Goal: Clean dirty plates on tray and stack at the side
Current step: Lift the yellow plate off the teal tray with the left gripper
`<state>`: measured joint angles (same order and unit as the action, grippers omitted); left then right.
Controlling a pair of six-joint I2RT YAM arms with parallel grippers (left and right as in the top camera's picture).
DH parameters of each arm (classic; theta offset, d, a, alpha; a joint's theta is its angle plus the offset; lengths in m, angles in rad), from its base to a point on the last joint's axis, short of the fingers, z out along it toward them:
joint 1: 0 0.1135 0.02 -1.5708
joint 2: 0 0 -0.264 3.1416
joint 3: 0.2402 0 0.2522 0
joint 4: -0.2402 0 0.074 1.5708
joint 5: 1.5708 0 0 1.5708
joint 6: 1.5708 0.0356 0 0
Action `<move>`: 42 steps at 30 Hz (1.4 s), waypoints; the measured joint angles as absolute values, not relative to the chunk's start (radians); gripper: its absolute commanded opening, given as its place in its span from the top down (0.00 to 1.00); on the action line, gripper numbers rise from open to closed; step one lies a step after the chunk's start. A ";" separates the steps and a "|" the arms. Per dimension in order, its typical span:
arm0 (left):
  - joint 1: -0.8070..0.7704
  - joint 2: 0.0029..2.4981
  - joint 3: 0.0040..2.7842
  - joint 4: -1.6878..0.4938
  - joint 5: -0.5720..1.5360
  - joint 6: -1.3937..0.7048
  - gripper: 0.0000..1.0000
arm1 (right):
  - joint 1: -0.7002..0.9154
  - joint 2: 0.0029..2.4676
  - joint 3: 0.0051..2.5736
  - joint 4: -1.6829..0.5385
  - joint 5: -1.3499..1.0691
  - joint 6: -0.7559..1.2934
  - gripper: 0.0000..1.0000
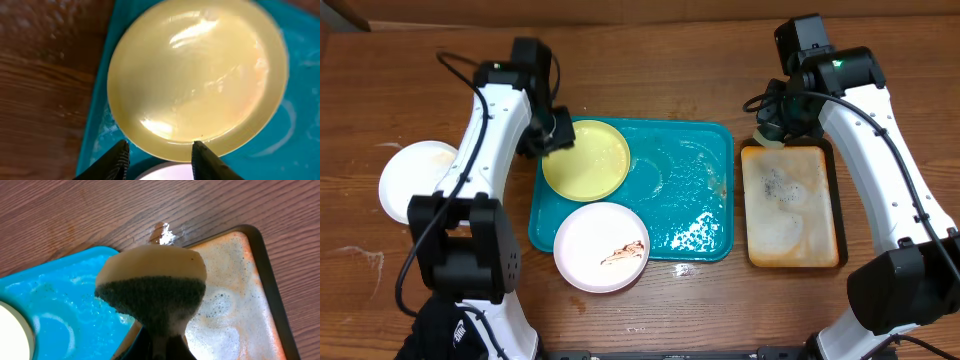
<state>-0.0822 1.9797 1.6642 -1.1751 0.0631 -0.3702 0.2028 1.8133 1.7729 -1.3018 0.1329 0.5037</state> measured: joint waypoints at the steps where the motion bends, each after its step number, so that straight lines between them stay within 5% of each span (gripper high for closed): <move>1: -0.084 1.981 1.633 -1.149 0.076 -0.364 0.53 | 0.203 1.813 1.773 -1.301 0.134 0.503 0.96; 15: 0.045 1.983 1.491 -1.054 0.120 -0.360 0.53 | 0.203 1.813 1.773 -1.318 0.133 0.485 0.96; 20: 0.109 1.983 1.491 -1.053 0.089 -0.355 0.46 | 0.203 1.813 1.773 -1.320 0.134 0.481 0.96; 31: 0.025 1.988 1.491 -1.030 0.078 -0.357 0.39 | 0.203 1.813 1.773 -1.321 0.133 0.474 0.96; 39: 0.014 2.083 1.491 -1.027 0.110 -0.368 0.46 | 0.203 1.813 1.773 -1.328 0.134 0.472 0.96; 42: 0.010 2.110 1.495 -1.022 0.123 -0.372 0.56 | 0.203 1.813 1.773 -1.328 0.133 0.471 0.96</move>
